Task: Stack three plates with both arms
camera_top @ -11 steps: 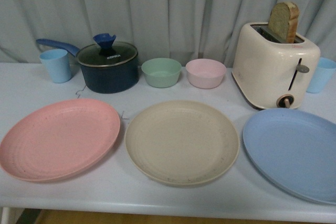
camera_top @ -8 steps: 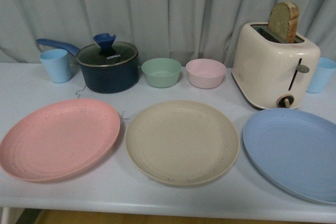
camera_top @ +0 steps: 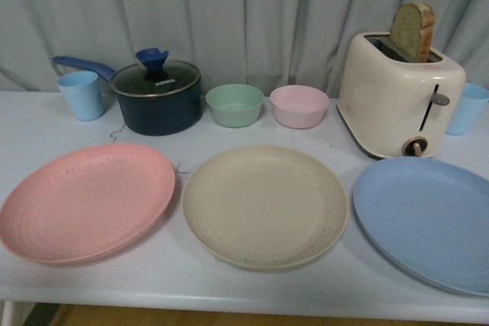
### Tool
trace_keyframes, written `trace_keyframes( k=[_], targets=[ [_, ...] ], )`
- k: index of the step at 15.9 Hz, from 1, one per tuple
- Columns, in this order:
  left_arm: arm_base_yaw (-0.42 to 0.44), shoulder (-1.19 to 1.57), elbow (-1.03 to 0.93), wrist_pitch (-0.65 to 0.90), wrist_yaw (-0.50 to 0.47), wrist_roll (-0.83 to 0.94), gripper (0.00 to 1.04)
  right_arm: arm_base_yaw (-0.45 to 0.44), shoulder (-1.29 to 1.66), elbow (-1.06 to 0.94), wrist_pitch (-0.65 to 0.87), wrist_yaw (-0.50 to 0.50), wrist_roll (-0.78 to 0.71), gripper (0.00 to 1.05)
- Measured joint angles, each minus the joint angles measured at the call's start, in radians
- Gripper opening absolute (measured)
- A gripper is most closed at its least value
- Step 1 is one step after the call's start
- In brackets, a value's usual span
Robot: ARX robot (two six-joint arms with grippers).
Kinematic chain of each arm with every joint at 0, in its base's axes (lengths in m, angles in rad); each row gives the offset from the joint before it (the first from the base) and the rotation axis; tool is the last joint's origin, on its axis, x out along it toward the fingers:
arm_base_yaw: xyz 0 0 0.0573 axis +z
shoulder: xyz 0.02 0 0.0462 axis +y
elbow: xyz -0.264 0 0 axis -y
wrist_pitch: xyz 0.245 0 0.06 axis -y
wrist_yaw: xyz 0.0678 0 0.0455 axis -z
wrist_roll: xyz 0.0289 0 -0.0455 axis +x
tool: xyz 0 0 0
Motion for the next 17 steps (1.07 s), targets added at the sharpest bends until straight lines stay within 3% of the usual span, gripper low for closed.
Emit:
trace_keyframes(
  k=[3, 7, 14, 17],
  targets=[
    [0.134, 0.406, 0.142, 0.257, 0.150, 0.085, 0.98, 0.000, 0.000, 0.000, -0.001, 0.000, 0.000, 0.98],
    [0.103, 0.815, 0.355, 0.405, 0.299, 0.098, 0.98, 0.000, 0.000, 0.000, -0.001, 0.000, 0.000, 0.98],
    [0.131, 1.343, 0.771, 0.095, 0.266, 0.232, 0.98, 0.000, 0.000, 0.000, -0.001, 0.000, 0.000, 0.98],
    [0.154, 1.494, 0.903, 0.008, 0.297, 0.228, 0.98, 0.000, 0.000, 0.000, -0.001, 0.000, 0.000, 0.98]
  ],
)
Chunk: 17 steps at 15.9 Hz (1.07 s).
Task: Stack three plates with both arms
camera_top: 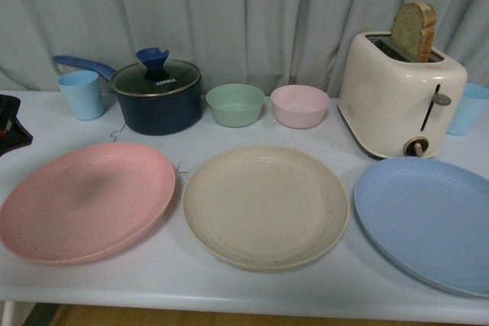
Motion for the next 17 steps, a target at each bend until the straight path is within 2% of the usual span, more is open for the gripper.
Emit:
trace_keyframes(
  k=[3, 12, 17],
  targets=[
    [0.021, 0.148, 0.115, -0.075, 0.051, -0.013, 0.98, 0.000, 0.000, 0.000, 0.000, 0.000, 0.000, 0.98],
    [0.082, 0.391, 0.270, -0.119, 0.062, -0.047, 0.97, 0.000, 0.000, 0.000, 0.000, 0.000, 0.000, 0.98],
    [0.095, 0.430, 0.284, -0.126, 0.071, -0.068, 0.42, 0.000, 0.000, 0.000, 0.000, 0.000, 0.000, 0.98]
  ],
)
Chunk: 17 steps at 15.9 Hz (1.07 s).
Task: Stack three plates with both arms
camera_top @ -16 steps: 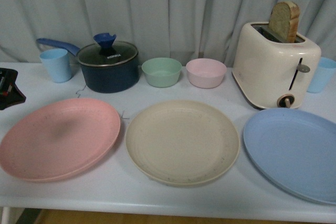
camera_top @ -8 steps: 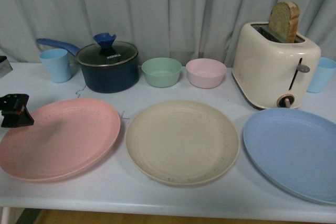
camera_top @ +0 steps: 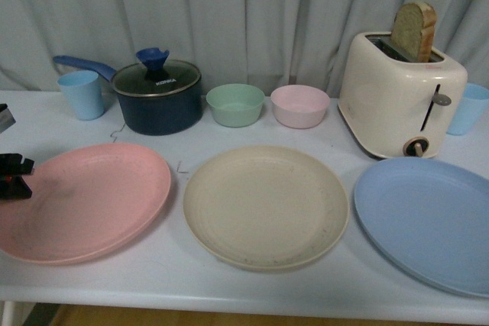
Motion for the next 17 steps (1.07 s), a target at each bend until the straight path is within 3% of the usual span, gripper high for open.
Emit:
trace_keyframes(
  k=[1, 2, 3, 12, 17],
  targets=[
    [-0.002, 0.000, 0.000, 0.000, 0.003, -0.003, 0.31, 0.000, 0.000, 0.000, 0.000, 0.000, 0.000, 0.98],
    [-0.004, -0.003, 0.000, 0.001, 0.018, -0.019, 0.11, 0.000, 0.000, 0.000, 0.000, 0.000, 0.000, 0.98],
    [0.006, -0.037, -0.018, 0.011, 0.047, -0.040, 0.03, 0.000, 0.000, 0.000, 0.000, 0.000, 0.000, 0.98],
    [-0.033, -0.349, -0.164, 0.023, 0.024, -0.159, 0.03, 0.000, 0.000, 0.000, 0.000, 0.000, 0.000, 0.98],
    [-0.185, -0.517, -0.183, 0.042, 0.048, -0.258, 0.03, 0.000, 0.000, 0.000, 0.000, 0.000, 0.000, 0.98]
  ],
)
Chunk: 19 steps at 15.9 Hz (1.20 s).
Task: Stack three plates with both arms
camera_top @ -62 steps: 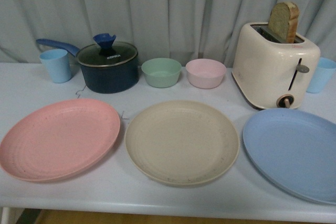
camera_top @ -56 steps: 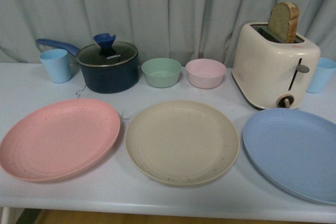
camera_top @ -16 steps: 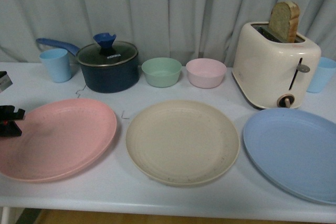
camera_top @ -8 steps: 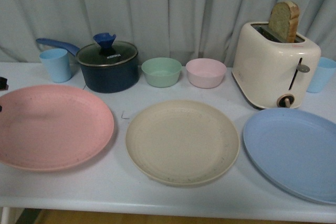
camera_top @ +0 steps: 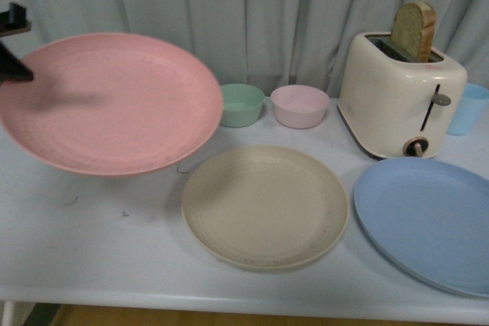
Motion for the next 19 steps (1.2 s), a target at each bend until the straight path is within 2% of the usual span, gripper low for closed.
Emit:
trace_keyframes(
  k=[3, 7, 15, 19],
  targets=[
    [-0.174, -0.019, -0.003, 0.023, -0.012, -0.078, 0.03, 0.000, 0.000, 0.000, 0.000, 0.000, 0.000, 0.98],
    [-0.344, 0.061, 0.005, 0.074, -0.003, -0.156, 0.03, 0.000, 0.000, 0.000, 0.000, 0.000, 0.000, 0.98],
    [-0.397, 0.343, 0.114, 0.076, -0.040, -0.210, 0.03, 0.000, 0.000, 0.000, 0.000, 0.000, 0.000, 0.98],
    [-0.372, 0.383, 0.130, 0.073, -0.045, -0.204, 0.03, 0.000, 0.000, 0.000, 0.000, 0.000, 0.000, 0.98]
  ],
)
